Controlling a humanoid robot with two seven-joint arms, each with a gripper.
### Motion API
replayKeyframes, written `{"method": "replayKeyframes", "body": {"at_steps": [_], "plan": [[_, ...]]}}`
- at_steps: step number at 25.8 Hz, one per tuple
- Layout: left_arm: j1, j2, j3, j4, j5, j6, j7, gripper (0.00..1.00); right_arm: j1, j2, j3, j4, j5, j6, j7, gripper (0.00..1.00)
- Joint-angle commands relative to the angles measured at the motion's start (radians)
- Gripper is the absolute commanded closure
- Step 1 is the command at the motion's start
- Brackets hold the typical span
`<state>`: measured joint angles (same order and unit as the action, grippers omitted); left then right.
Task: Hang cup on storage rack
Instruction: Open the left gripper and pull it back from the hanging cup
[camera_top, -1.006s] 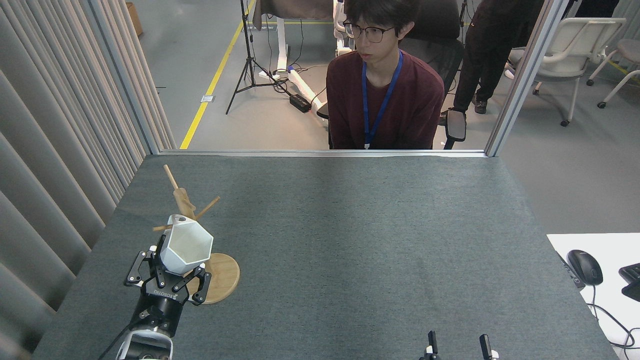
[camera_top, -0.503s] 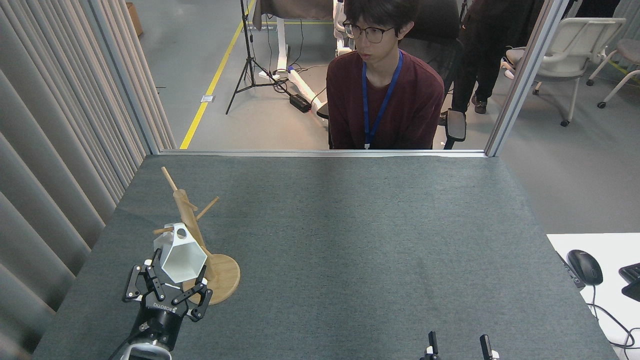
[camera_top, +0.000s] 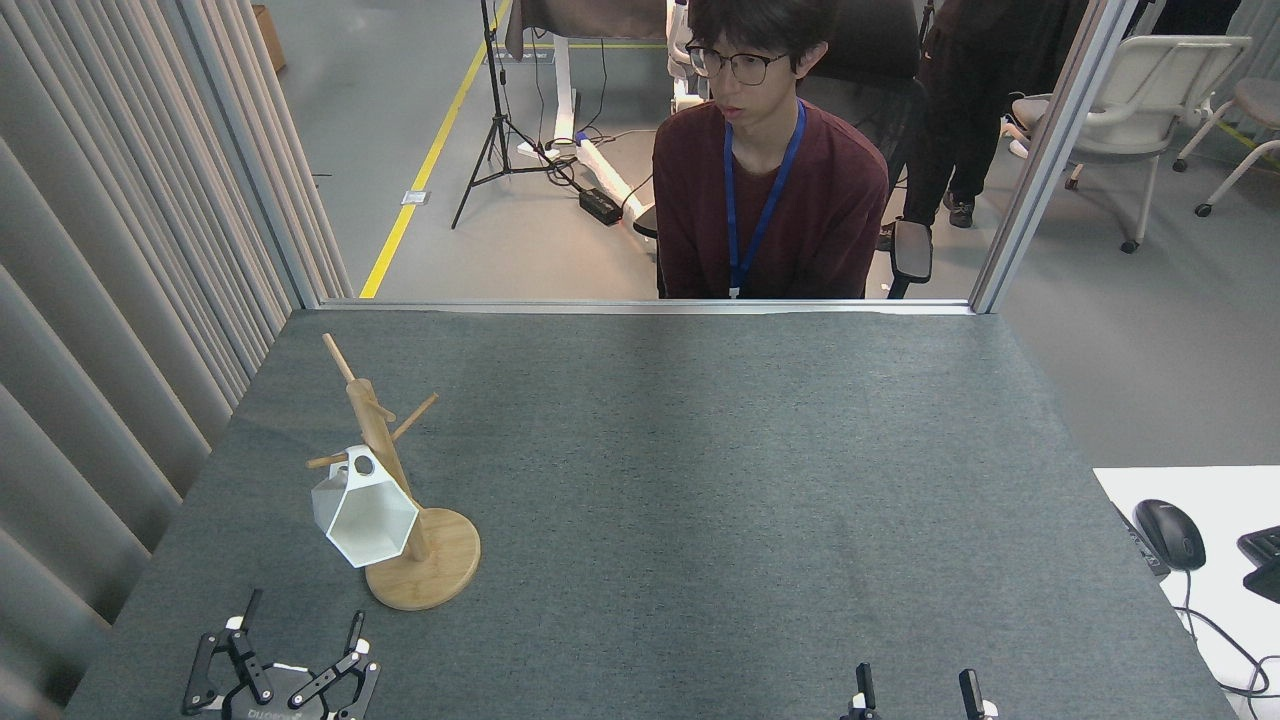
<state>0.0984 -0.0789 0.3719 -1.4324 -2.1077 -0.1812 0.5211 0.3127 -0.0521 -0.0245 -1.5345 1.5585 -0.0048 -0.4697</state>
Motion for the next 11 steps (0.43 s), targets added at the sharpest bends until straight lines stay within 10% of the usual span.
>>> {"method": "replayKeyframes", "body": {"at_steps": [1, 11], "plan": [[0.084, 0.025, -0.001, -0.06, 0.209, -0.145, -0.01, 0.0, 0.003, -0.005, 0.0, -0.001, 0.0, -0.001, 0.0, 0.02], [0.196, 0.074, -0.004, -0.115, 0.508, -0.311, -0.015, 0.0, 0.014, -0.009, 0.0, -0.016, 0.0, -0.009, -0.004, 0.02]]}}
